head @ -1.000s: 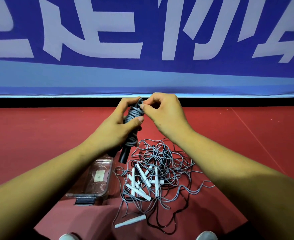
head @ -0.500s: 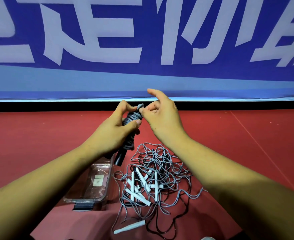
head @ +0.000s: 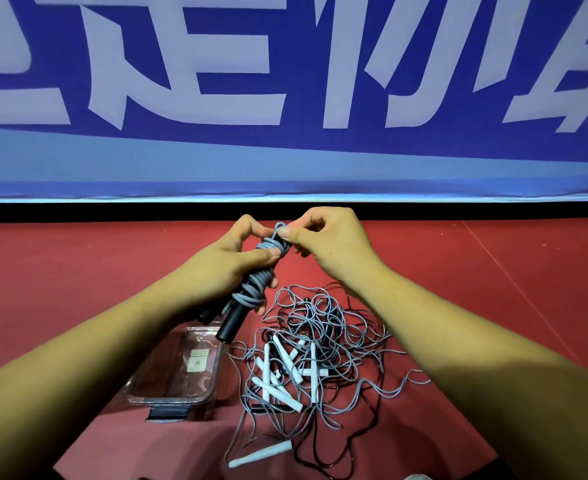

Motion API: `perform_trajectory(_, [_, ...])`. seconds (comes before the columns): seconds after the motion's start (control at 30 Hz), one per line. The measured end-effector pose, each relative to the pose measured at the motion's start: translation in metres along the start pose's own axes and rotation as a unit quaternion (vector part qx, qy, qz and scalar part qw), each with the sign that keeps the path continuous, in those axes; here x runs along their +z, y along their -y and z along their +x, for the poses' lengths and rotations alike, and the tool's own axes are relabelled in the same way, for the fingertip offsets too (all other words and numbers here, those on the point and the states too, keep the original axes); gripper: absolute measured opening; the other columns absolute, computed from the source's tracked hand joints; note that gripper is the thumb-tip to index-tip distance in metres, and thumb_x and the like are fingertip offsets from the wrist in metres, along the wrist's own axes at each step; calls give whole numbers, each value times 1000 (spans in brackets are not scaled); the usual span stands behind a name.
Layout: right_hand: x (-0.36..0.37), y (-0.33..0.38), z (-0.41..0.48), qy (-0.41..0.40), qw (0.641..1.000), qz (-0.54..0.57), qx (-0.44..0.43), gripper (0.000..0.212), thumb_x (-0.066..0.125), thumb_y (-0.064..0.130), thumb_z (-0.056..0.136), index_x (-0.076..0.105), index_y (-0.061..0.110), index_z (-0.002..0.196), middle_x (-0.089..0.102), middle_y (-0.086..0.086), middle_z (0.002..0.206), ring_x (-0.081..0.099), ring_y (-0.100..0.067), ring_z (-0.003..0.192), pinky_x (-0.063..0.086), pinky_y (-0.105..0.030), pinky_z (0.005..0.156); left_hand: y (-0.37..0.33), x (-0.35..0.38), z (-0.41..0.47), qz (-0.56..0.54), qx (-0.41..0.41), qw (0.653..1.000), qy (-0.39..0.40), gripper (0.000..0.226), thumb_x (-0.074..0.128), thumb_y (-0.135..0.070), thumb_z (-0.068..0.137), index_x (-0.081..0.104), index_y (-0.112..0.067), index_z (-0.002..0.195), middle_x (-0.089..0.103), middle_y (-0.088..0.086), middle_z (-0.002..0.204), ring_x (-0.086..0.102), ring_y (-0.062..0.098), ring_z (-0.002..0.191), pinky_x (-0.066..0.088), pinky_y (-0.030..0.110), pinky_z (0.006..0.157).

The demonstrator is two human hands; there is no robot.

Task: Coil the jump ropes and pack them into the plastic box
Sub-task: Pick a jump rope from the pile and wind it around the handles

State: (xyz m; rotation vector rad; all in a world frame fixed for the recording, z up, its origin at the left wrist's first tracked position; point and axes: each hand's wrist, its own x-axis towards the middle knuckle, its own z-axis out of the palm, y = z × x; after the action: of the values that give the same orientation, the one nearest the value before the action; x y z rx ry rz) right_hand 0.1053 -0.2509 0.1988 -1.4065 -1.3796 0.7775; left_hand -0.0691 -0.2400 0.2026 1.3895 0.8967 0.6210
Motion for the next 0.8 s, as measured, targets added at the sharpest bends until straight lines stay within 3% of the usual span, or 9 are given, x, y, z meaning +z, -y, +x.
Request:
perform_trajectory(0.07, [-1,0,0,30,999,33,24,26,71,20,87,69,-2,75,65,-13,62,57,-14,55,48,-28,59,0,-6,1,28,-5,1000,12,16,57,-15,97,43,-22,99,59,25,73,53,27,49,49,31,45])
perform_trajectory(0.2, [-3,-1,0,106,986,88,92,12,70,9,86,67,-1,78,61,-10,60,54,-15,51,47,-27,56,1,-17,3,90,-18,995,44,17,60,-18,95,45,-23,99,62,24,74,50,30,62,47,31,50])
perform_trajectory(0.33, [-2,0,2,160,969,80,167,8,63,6,88,63,5,81,60,-6,66,55,-16,59,41,-27,55,6,-18,3,140,-25,988,56,22,63,-20,93,43,-22,101,64,16,70,53,29,59,47,31,50])
perform_trajectory(0.47, [9,-11,10,91,970,53,221,20,55,6,94,57,9,74,51,-9,74,41,-14,57,29,-25,51,16,-6,3,105,-41,993,45,23,61,-20,96,39,-22,100,64,20,72,55,28,53,48,31,48])
perform_trajectory(0.6, [15,-19,21,15,956,115,268,5,48,6,98,52,8,97,45,-6,71,35,-12,54,27,-24,50,27,2,0,107,-7,994,10,22,58,-22,98,37,-27,96,67,19,71,56,26,46,48,31,47])
perform_trajectory(0.8, [21,-32,32,-30,970,59,234,9,52,8,96,55,7,87,39,-11,72,34,-19,59,29,-25,48,46,-8,6,125,31,991,-17,16,61,-31,96,46,-35,99,70,16,79,60,22,54,54,40,57])
